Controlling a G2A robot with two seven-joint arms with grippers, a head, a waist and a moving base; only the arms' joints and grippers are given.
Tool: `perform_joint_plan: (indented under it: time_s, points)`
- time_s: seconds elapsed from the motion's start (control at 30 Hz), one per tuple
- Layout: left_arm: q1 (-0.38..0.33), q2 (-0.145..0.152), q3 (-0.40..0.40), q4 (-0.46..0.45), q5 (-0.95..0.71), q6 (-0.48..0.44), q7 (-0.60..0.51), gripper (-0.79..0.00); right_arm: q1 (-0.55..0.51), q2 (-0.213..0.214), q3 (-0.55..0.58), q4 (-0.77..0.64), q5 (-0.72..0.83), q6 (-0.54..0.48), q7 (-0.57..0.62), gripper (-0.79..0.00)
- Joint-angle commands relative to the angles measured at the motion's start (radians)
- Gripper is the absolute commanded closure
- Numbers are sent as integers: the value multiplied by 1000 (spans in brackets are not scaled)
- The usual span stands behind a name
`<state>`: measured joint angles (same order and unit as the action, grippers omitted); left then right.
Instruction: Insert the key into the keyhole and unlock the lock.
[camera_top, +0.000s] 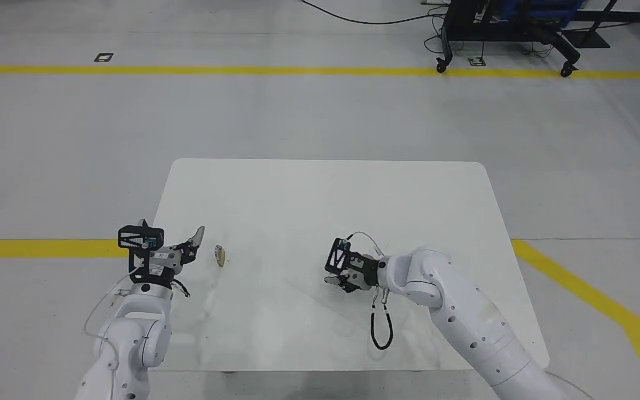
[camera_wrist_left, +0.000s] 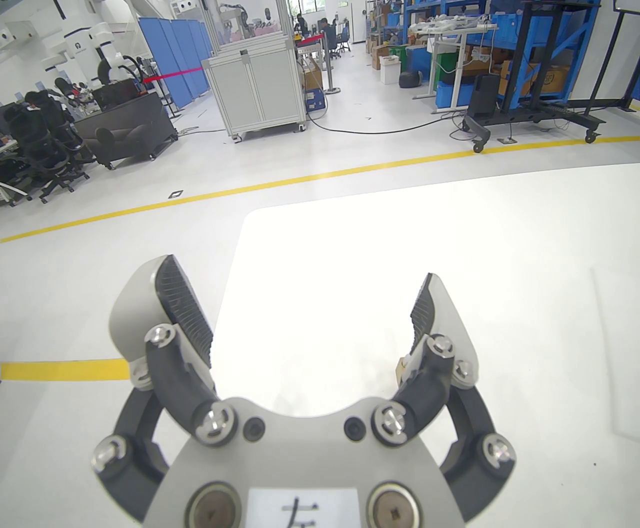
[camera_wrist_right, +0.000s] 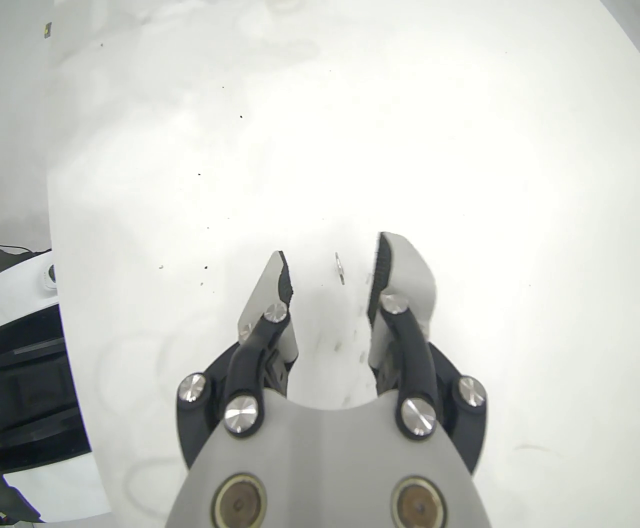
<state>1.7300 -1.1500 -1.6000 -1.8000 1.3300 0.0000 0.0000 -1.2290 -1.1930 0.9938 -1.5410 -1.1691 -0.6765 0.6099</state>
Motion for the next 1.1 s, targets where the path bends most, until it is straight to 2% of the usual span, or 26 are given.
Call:
perform_joint_plan:
  time_s: [0.0, 0.1, 0.33, 0.6, 0.83, 1.07]
  points:
    - [0, 0, 0, 0, 0, 0, 0, -785, 4, 0, -6, 5, -1, 2, -2, -142]
    - [0, 0, 0, 0, 0, 0, 0, -785, 8, -1, -13, 13, -3, 7, -3, 0]
    - [0, 0, 0, 0, 0, 0, 0, -785, 8, 4, -15, 11, -18, 14, -14, 0]
    - [0, 0, 0, 0, 0, 0, 0, -785, -85, 32, 52, -119, -138, 6, -154, 0]
    - [0, 0, 0, 0, 0, 0, 0, -785, -150, 55, 114, -145, -187, -50, -300, 0]
    - [0, 0, 0, 0, 0, 0, 0, -785, -151, 57, 119, -139, -184, -59, -311, 0]
